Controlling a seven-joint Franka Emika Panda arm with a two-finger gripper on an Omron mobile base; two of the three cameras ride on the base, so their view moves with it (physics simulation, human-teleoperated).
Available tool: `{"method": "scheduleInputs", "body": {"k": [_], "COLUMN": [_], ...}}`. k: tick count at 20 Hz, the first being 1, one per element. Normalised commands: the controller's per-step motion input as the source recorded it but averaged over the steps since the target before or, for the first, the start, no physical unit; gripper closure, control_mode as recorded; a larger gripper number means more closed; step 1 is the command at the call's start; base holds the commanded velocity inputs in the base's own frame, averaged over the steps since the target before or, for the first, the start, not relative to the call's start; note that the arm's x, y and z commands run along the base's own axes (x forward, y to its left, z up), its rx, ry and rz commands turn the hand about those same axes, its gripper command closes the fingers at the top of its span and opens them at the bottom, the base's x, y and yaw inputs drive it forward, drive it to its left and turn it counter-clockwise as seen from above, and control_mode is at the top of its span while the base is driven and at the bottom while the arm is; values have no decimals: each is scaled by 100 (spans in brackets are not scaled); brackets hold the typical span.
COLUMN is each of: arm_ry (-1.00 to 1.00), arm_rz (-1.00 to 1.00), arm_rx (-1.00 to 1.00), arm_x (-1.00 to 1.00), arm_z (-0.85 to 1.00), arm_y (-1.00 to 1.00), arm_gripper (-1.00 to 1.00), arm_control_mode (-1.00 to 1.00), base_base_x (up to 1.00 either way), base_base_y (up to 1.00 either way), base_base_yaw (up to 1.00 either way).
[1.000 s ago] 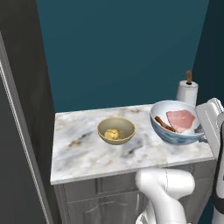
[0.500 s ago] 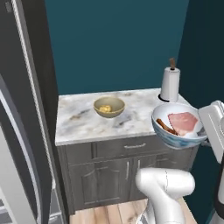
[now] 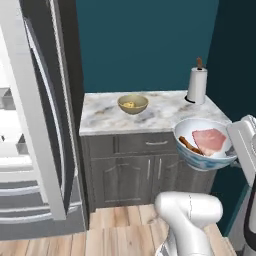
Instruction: Place the bowl with the onion and potato on the second highest shelf of the fridge. Place the bowl with the chicken drumstick and steak on the top shelf of the fridge.
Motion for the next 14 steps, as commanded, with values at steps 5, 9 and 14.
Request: {"method": "scheduleInputs", "body": {"k": [5, 9, 14], "arm_ry": [0, 0, 0], "arm_rz": [0, 0, 0], "arm_rx": [0, 0, 0], "arm_x": [0, 0, 0], "arm_z": [0, 0, 0], "arm_y": [0, 0, 0], "arm_gripper": [100, 100, 100], "arm_control_mode": [100, 100, 100], "base_base_x": [-89, -71, -6], "base_base_y": [99, 100, 100], "base_base_yaw": [42, 33, 8]}}
